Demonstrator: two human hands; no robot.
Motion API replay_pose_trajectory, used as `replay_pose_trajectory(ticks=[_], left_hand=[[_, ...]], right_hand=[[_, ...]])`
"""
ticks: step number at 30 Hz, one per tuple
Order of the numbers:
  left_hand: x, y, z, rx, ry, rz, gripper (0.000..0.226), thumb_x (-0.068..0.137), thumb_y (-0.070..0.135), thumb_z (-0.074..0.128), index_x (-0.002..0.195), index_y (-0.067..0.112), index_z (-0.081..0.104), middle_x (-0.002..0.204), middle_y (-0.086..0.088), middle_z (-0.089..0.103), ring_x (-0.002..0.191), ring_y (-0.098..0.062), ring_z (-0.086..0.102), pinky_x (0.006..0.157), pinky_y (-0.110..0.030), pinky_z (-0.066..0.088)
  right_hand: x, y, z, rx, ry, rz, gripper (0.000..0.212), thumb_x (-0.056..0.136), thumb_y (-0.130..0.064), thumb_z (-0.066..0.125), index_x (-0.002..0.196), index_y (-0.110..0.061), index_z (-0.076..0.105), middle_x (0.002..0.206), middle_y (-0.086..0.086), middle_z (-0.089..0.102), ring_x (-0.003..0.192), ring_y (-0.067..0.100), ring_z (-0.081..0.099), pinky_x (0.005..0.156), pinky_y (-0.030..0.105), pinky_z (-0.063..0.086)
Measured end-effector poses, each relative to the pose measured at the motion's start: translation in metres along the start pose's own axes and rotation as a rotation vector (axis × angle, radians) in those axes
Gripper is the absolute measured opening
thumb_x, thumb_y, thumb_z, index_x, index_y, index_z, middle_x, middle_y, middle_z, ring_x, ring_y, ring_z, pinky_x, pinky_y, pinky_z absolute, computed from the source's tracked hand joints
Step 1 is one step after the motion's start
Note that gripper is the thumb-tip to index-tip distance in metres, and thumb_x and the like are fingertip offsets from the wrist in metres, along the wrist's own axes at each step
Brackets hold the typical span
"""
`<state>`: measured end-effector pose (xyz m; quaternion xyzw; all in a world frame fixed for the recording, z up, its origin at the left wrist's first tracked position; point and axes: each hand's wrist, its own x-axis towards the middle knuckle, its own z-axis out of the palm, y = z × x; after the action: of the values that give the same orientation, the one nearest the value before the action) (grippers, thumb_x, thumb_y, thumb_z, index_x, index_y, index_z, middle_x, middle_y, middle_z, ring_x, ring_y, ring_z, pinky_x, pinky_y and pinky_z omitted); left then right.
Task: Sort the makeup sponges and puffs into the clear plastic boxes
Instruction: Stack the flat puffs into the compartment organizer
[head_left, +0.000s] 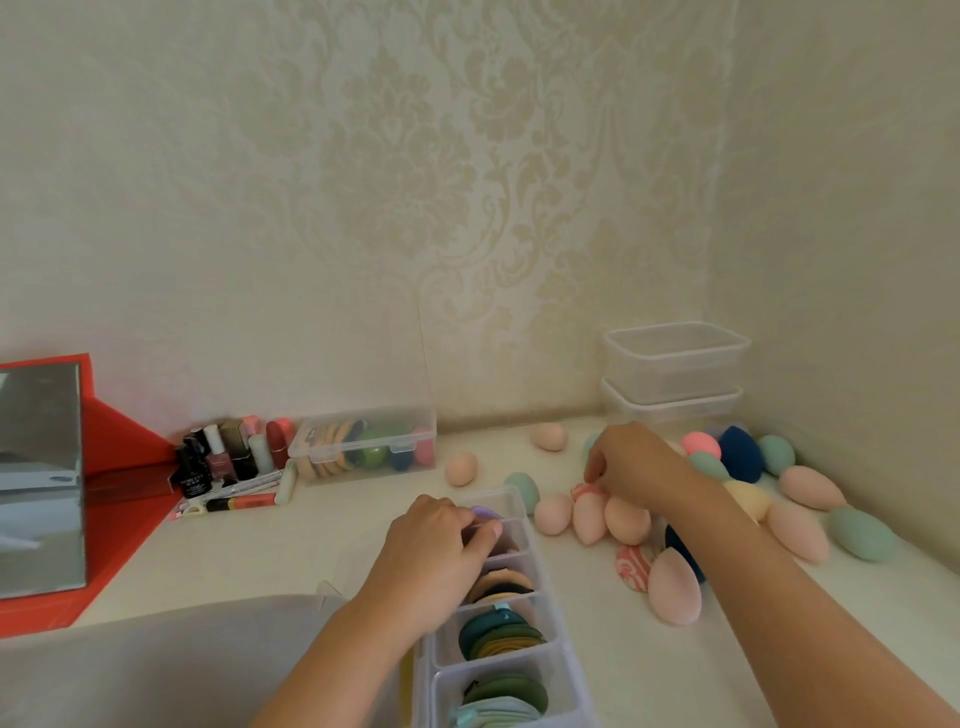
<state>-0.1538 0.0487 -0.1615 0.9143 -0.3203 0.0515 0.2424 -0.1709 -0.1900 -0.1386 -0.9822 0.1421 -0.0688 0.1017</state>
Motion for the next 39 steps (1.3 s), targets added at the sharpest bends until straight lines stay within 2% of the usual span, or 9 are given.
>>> replay_pose_trajectory(ticks=[4, 14, 20, 22, 25, 27, 30, 34, 39], left_hand=[[0.001, -0.001, 0.001, -0.008, -0.052, -0.024, 0.030, 0.096, 0.047, 0.036, 0.113, 0.042, 0.061, 0.102, 0.009, 0.056, 0.095, -0.004, 0.052, 0.089, -0.025, 0.043], [0.000, 0.003, -0.002, 0.010, -0.069, -0.008, 0.034, 0.099, 0.044, 0.034, 0.128, 0.043, 0.051, 0.110, 0.009, 0.052, 0.104, -0.004, 0.046, 0.091, -0.020, 0.034], [-0.001, 0.003, -0.001, -0.065, -0.035, -0.076, 0.025, 0.094, 0.048, 0.042, 0.115, 0.036, 0.049, 0.111, 0.010, 0.049, 0.102, -0.006, 0.049, 0.087, -0.019, 0.039], [-0.001, 0.004, -0.002, -0.068, -0.039, -0.076, 0.025, 0.095, 0.047, 0.042, 0.116, 0.036, 0.049, 0.113, 0.010, 0.049, 0.102, -0.006, 0.049, 0.086, -0.019, 0.037], [-0.002, 0.005, -0.004, -0.082, -0.044, -0.069, 0.027, 0.095, 0.046, 0.042, 0.119, 0.037, 0.050, 0.117, 0.009, 0.049, 0.105, -0.006, 0.048, 0.088, -0.019, 0.036], [-0.003, 0.005, -0.004, -0.088, -0.051, -0.066, 0.028, 0.095, 0.046, 0.042, 0.120, 0.037, 0.050, 0.119, 0.009, 0.049, 0.108, -0.006, 0.047, 0.092, -0.021, 0.037], [-0.003, 0.005, -0.003, -0.096, -0.049, -0.072, 0.027, 0.095, 0.046, 0.042, 0.120, 0.037, 0.050, 0.119, 0.009, 0.048, 0.109, -0.007, 0.047, 0.093, -0.022, 0.037], [-0.003, 0.006, -0.003, -0.111, -0.027, -0.073, 0.020, 0.095, 0.045, 0.044, 0.113, 0.040, 0.051, 0.115, 0.010, 0.049, 0.105, -0.006, 0.048, 0.089, -0.019, 0.036], [-0.003, 0.006, -0.002, -0.132, -0.005, -0.089, 0.014, 0.094, 0.044, 0.046, 0.108, 0.043, 0.050, 0.110, 0.012, 0.047, 0.101, -0.004, 0.048, 0.085, -0.018, 0.034]], right_hand=[[0.008, 0.008, 0.008, -0.013, -0.010, -0.040, 0.010, 0.085, -0.021, 0.066, 0.090, -0.025, 0.073, 0.106, 0.000, 0.066, 0.094, 0.018, 0.061, 0.084, 0.028, 0.048], [0.011, 0.002, 0.008, -0.007, -0.182, -0.073, 0.038, 0.093, -0.006, 0.045, 0.129, -0.017, 0.052, 0.120, 0.003, 0.059, 0.103, 0.017, 0.055, 0.088, 0.023, 0.040], [0.013, 0.003, 0.010, 0.023, -0.325, 0.005, 0.027, 0.094, -0.014, 0.035, 0.099, -0.020, 0.061, 0.096, -0.003, 0.062, 0.088, 0.018, 0.055, 0.083, 0.030, 0.040], [0.011, 0.001, 0.008, -0.001, -0.331, -0.015, 0.027, 0.093, -0.013, 0.033, 0.103, -0.018, 0.058, 0.093, -0.003, 0.055, 0.086, 0.017, 0.051, 0.080, 0.029, 0.037], [0.009, 0.000, 0.006, 0.030, -0.198, -0.062, 0.016, 0.092, -0.009, 0.039, 0.085, -0.022, 0.047, 0.095, 0.000, 0.049, 0.082, 0.016, 0.047, 0.069, 0.022, 0.034], [0.007, 0.005, 0.005, 0.036, -0.085, -0.111, 0.029, 0.089, -0.011, 0.054, 0.070, -0.027, 0.039, 0.090, -0.002, 0.045, 0.072, 0.011, 0.044, 0.057, 0.017, 0.029], [0.002, 0.014, -0.004, 0.241, 0.005, -0.109, 0.031, 0.079, -0.025, 0.075, 0.067, -0.022, 0.046, 0.076, -0.005, 0.048, 0.062, 0.006, 0.043, 0.057, 0.018, 0.033], [-0.015, 0.005, -0.027, 0.579, 0.256, -0.089, 0.025, 0.075, -0.025, 0.079, 0.077, -0.017, 0.056, 0.077, -0.004, 0.058, 0.065, 0.007, 0.049, 0.058, 0.018, 0.039], [-0.031, -0.035, -0.028, 0.836, -0.008, -0.345, 0.014, 0.077, -0.003, 0.075, 0.084, -0.013, 0.068, 0.063, -0.005, 0.063, 0.053, 0.003, 0.055, 0.054, 0.015, 0.044]])
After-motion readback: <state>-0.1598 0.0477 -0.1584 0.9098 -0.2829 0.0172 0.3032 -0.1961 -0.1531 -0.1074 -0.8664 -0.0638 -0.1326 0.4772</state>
